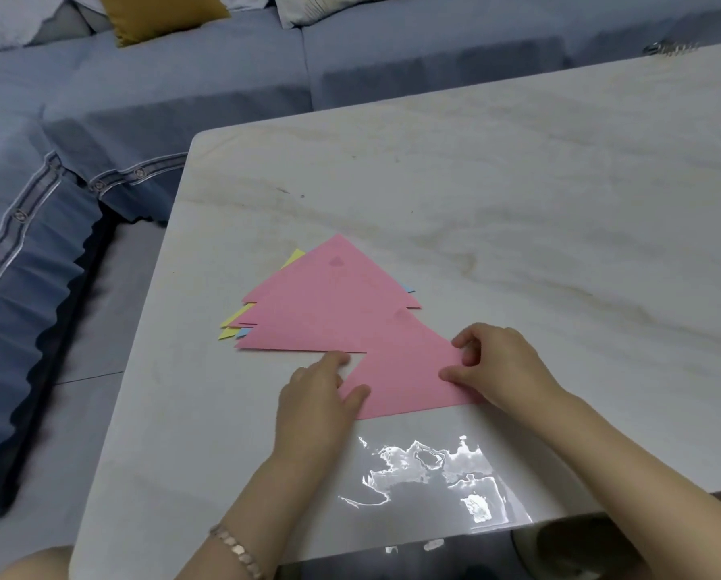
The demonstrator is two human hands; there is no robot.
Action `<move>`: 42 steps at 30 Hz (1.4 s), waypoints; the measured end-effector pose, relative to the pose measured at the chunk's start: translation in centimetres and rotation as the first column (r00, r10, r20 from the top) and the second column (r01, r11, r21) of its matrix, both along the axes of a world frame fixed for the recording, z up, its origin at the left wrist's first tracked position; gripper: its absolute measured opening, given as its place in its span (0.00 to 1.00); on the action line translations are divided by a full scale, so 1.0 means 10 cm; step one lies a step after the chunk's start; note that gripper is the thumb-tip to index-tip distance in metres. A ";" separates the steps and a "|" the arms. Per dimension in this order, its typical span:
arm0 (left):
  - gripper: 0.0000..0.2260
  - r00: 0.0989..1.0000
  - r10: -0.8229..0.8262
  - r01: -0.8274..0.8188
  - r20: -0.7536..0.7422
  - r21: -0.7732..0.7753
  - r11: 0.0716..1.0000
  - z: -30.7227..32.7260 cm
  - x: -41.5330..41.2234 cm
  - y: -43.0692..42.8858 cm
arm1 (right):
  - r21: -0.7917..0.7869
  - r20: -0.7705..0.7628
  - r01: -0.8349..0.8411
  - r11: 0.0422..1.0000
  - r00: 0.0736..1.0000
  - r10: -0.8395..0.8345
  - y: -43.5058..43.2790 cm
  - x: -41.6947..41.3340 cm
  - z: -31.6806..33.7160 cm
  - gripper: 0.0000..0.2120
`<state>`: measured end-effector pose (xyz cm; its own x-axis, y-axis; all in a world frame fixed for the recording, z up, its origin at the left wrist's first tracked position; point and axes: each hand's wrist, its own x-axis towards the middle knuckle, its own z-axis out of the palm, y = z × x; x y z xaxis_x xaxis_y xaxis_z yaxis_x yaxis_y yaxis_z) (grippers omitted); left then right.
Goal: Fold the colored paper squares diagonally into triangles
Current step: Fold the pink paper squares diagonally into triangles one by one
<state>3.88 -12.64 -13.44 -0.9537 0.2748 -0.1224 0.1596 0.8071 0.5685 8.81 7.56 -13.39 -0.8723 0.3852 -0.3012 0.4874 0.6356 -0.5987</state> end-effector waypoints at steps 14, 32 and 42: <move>0.09 0.767 -0.124 -0.131 -0.630 -0.342 0.931 -0.38 -0.03 0.07 | 0.542 -0.034 -0.484 0.687 0.804 0.593 -0.62 0.17 -0.37 0.36; 0.23 0.761 -0.413 0.291 -0.500 -0.305 0.907 -0.34 0.24 0.39 | 0.599 0.140 -0.371 0.710 0.921 0.363 0.21 0.93 -0.26 0.39; 0.28 0.760 -0.615 0.488 -0.209 -0.441 0.753 -0.35 0.47 0.04 | 0.559 0.126 -0.332 0.760 0.940 0.318 0.18 0.92 -0.24 0.37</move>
